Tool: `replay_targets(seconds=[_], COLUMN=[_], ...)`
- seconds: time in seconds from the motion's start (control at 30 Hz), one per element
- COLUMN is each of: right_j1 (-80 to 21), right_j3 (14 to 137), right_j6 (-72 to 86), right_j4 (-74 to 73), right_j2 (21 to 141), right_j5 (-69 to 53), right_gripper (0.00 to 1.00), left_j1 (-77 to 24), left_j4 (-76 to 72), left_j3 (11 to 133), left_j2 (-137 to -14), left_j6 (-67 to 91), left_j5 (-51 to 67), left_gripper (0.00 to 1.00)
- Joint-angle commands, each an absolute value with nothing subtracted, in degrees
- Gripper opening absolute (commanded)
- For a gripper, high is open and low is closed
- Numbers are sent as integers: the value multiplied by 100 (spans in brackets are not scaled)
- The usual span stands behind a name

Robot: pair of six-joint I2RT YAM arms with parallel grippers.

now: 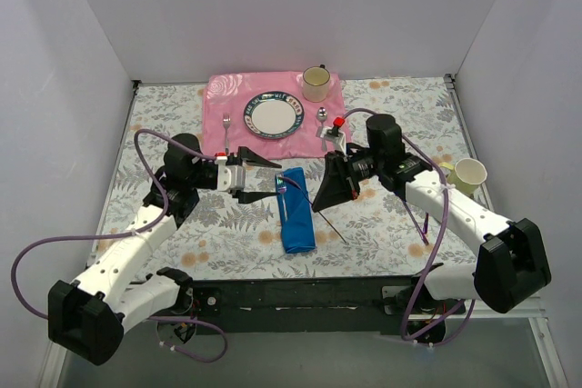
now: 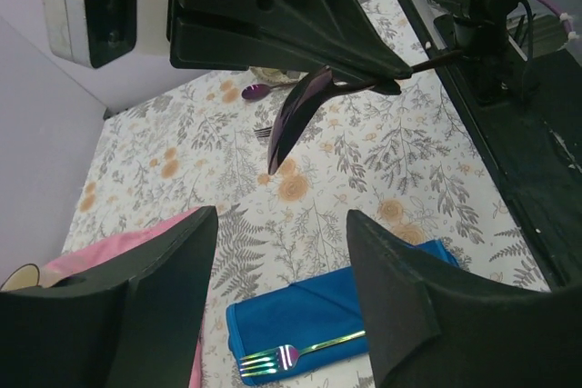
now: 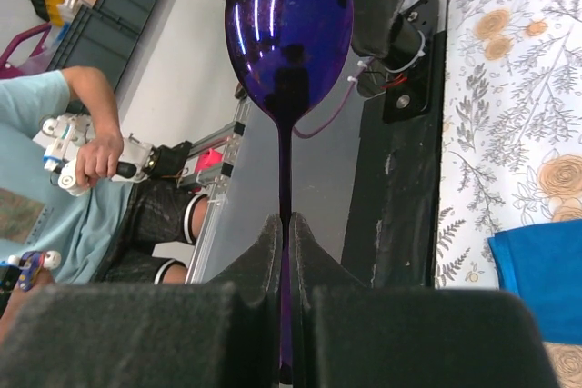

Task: Fold the napkin into a case and place the utensils inside
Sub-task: Pass from the right arm to the left

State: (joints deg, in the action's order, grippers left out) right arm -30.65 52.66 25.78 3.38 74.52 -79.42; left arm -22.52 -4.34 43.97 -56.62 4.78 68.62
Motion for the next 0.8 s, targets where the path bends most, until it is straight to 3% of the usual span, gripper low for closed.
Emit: replay_targets(seconds=[0.0, 0.13, 0.43, 0.53, 0.57, 0.7, 0.73, 0.77], right_j1=[-3190, -3234, -3313, -3357, -3366, -3366, -3358, -3349], right_j3=[5247, 5194, 5177, 5168, 5168, 5142, 5159, 5168], right_j6=[2760, 2768, 2971, 2988, 3032, 3260, 3287, 3287], right_j4=[773, 791, 1002, 1054, 1107, 1301, 1292, 1222], right_j2=[7304, 7330, 7339, 7339, 7339, 7313, 7304, 7304], right_j5=[-8227, -8227, -8244, -8209, -8174, -8060, -8016, -7903], right_gripper=[1, 1, 1, 1, 1, 1, 5, 26], left_j1=[-2469, -2575, -2724, -2751, -2751, -2751, -2751, -2760], left_j4=[-465, -729, -782, -782, -782, -782, -747, -695], left_j3=[4605, 4711, 4825, 4922, 4948, 5018, 5027, 5036], left_j2=[-5774, -5783, -5669, -5686, -5695, -5695, -5678, -5660], left_j6=[562, 1124, 1309, 1344, 1388, 1678, 1757, 1767], left_j5=[6680, 6715, 6653, 6601, 6609, 6776, 6820, 6838], left_gripper=[50, 40, 39, 21, 4, 0, 0, 0])
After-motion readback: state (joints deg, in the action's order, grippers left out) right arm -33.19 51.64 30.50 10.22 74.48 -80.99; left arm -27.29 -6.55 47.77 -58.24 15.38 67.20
